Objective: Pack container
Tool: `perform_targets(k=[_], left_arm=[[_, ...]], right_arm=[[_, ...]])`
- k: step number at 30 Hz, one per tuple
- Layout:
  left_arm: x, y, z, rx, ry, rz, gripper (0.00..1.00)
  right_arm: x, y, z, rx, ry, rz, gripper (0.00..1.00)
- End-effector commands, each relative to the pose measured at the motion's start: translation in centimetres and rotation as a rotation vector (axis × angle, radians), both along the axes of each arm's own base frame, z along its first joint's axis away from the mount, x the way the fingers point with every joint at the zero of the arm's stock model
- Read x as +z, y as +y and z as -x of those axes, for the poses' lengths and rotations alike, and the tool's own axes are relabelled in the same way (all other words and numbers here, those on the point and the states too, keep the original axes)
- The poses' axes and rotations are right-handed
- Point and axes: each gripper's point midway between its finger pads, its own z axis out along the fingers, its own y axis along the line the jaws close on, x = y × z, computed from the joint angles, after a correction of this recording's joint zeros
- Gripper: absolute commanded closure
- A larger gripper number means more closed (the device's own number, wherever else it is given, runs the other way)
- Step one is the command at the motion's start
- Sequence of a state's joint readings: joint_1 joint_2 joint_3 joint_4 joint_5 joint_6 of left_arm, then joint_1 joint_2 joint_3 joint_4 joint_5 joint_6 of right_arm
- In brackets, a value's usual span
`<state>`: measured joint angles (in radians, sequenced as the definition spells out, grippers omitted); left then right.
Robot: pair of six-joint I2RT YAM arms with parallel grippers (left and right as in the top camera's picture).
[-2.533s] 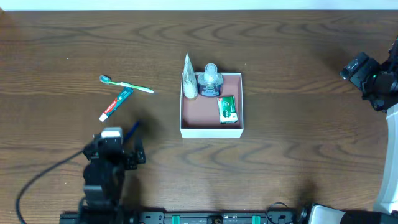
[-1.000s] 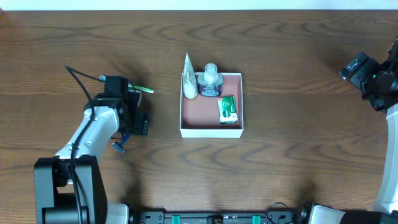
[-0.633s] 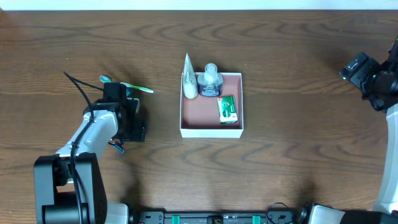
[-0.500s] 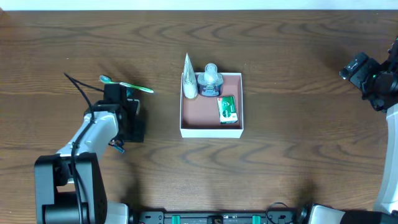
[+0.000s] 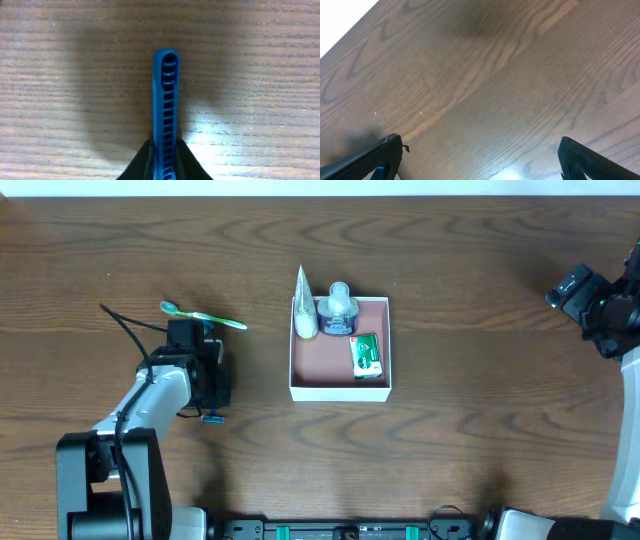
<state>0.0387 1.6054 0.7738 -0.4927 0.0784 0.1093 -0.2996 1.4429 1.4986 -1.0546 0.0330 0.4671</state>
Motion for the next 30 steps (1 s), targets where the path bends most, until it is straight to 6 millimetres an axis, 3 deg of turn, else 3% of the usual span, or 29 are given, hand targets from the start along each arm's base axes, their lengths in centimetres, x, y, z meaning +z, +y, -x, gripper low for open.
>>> perform_targets(k=[1,7,11,14,21,25,30], left_arm=[[-1.3,0.1,1.5,0.025,0.051,-0.002,0.9],[-1.0,0.1,1.0,0.067,0.041,0.004,0.94],[0.8,-0.2,0.0,0.069,0.022,0.024,0.94],[3.1,-1.0,-1.0,0.06,-0.007,0.072,0.94],[10.4,-2.7,-2.8,0.0,-0.108,0.133,0.94],[15.2,-5.9,-3.0,-0.166,-0.205,0.193,0.95],[20.4,-12.1,-2.6,-0.423,-0.381,0.296,0.93]], right_arm=[[0.3,-0.2,-0.1,-0.014,-0.01,-0.003,0.01],[0.3,-0.2,-0.1,-0.014,-0.01,-0.003,0.01],[0.3,-0.2,-0.1,-0.014,-0.01,-0.003,0.01],[0.3,-0.2,-0.1,-0.014,-0.01,-0.003,0.01],[0.3,-0.2,-0.1,-0.014,-0.01,-0.003,0.01],[0.3,-0.2,-0.1,-0.014,-0.01,-0.003,0.01],[0.3,-0.2,-0.1,-0.014,-0.01,-0.003,0.01]])
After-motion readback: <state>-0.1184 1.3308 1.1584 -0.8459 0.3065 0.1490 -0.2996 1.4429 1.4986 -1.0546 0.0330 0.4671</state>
